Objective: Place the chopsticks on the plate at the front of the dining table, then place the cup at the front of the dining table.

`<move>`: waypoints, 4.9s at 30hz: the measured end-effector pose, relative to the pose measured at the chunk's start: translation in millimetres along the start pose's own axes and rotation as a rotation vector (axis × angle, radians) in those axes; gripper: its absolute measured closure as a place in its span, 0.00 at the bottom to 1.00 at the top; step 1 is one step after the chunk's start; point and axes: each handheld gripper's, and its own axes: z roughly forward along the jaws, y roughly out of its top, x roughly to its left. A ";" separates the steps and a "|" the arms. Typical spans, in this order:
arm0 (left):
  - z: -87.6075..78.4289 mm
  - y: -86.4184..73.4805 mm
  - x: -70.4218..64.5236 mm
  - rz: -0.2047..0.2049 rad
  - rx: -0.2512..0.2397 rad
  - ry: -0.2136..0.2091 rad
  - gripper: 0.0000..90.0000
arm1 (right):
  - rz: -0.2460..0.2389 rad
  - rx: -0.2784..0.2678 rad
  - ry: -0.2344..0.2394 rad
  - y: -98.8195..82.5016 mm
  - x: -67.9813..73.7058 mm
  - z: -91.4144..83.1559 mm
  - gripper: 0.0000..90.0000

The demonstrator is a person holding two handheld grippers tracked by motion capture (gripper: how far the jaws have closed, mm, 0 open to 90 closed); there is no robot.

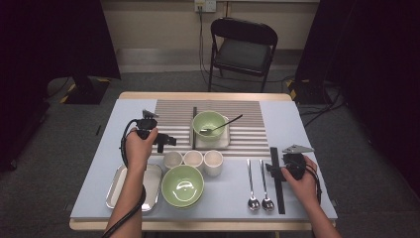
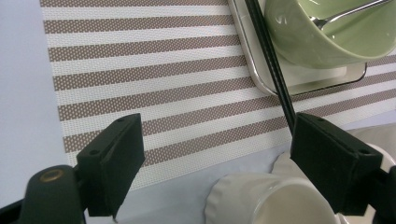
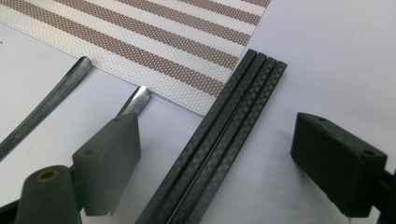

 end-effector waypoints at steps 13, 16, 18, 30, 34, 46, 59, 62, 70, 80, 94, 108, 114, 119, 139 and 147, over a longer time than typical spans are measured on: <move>-5.0 -5.3 5.6 0.009 0.002 0.021 0.19 | 0.001 0.000 0.000 0.0 0.1 0.0 0.17; -5.0 -6.7 7.8 0.005 0.002 0.019 0.19 | -0.003 -0.001 0.001 0.0 -0.1 0.1 0.17; -5.3 -7.6 8.6 -0.001 -0.001 0.012 0.19 | -0.002 -0.001 0.000 0.0 0.0 0.1 0.17; -7.3 -12.5 12.4 0.006 0.005 0.002 0.19 | -0.004 -0.001 -0.001 0.0 0.0 0.1 0.17; -8.7 -13.8 12.6 -0.001 0.003 -0.003 0.19 | -0.002 -0.002 0.000 0.0 0.1 0.2 0.17; -13.1 -19.5 14.4 -0.005 0.000 -0.007 0.19 | -0.003 -0.001 0.000 0.0 -0.1 0.1 0.17; -14.8 -24.7 17.7 -0.008 0.003 -0.010 0.19 | -0.002 -0.001 0.000 0.1 0.0 0.2 0.17; -14.4 -25.7 18.1 -0.007 0.004 -0.005 0.19 | 0.000 -0.001 0.000 0.1 0.0 0.1 0.17; -16.9 -27.3 20.9 -0.009 0.001 -0.004 0.19 | -0.004 -0.001 0.001 0.0 -0.1 0.1 0.17; -20.1 -28.3 22.0 -0.015 -0.003 -0.009 0.19 | -0.004 -0.001 0.001 0.0 -0.1 0.2 0.17; -21.1 -30.1 24.3 -0.013 -0.009 -0.010 0.19 | 0.001 0.001 0.000 0.1 0.0 0.1 0.17; -24.1 -26.4 23.2 -0.011 -0.015 -0.009 0.19 | -0.002 -0.002 0.000 -0.1 0.0 0.2 0.17; -27.4 -25.8 24.0 -0.006 -0.021 -0.008 0.19 | 0.000 -0.002 -0.001 -0.2 0.1 0.1 0.17; -30.3 -28.7 25.4 0.001 -0.017 -0.003 0.19 | -0.005 -0.003 -0.001 -0.4 0.2 0.0 0.17; -32.8 -41.1 30.4 0.000 -0.019 -0.013 0.19 | 0.000 -0.002 0.000 -0.2 0.0 0.1 0.17; -31.6 -42.5 29.6 0.001 -0.024 -0.015 0.19 | 0.000 -0.002 0.000 -0.2 0.1 0.1 0.17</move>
